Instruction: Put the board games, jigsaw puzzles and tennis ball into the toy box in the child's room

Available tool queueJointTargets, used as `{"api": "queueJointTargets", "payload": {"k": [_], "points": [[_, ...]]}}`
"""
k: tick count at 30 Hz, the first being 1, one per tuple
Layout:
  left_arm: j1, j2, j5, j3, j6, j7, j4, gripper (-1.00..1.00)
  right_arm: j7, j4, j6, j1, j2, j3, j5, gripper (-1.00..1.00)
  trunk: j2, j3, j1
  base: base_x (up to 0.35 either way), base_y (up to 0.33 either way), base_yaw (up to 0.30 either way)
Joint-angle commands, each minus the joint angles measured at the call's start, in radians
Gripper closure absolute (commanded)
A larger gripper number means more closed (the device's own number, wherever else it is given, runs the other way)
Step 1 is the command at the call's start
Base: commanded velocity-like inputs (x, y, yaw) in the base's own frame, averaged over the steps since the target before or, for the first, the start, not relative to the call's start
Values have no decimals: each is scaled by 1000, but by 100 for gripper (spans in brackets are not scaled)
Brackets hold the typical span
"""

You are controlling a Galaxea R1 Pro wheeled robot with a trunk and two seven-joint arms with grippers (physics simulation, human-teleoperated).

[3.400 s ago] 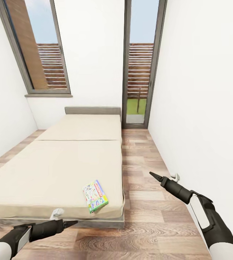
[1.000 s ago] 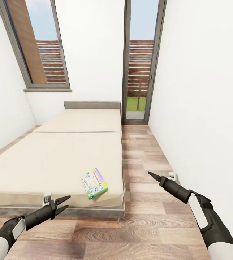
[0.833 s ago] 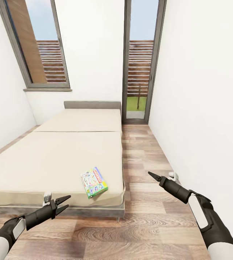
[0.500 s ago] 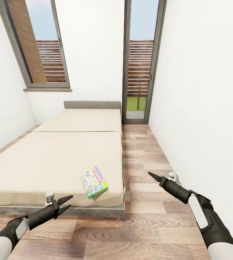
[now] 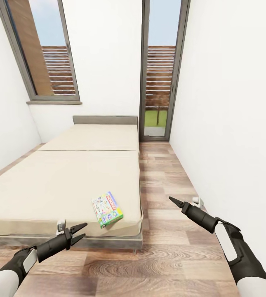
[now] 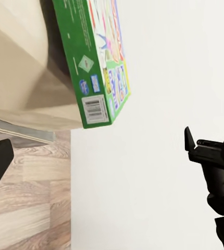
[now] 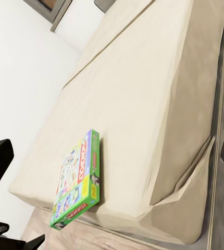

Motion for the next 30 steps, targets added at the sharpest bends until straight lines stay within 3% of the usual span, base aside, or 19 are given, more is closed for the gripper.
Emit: {"api": "queueJointTargets", "payload": {"k": [1, 10, 18, 30], "points": [[0, 1, 4, -1, 10, -2, 0, -100, 1, 0, 7, -1, 0, -1, -5, -100, 0, -1, 0, 125, 0, 0], [0, 3, 4, 2, 9, -3, 0, -100, 1, 1, 6, -1, 0, -1, -5, -100, 0, -1, 0, 59, 0, 0], [0, 4, 4, 37, 9, -3, 0, -100, 1, 2, -13, -1, 0, -1, -8, -100, 0, -1, 0, 35, 26, 0], [0, 3, 4, 47, 7, -2, 0, -100, 1, 2, -23, -1, 0, -1, -9, -100, 0, -1, 0, 60, 54, 0]]}}
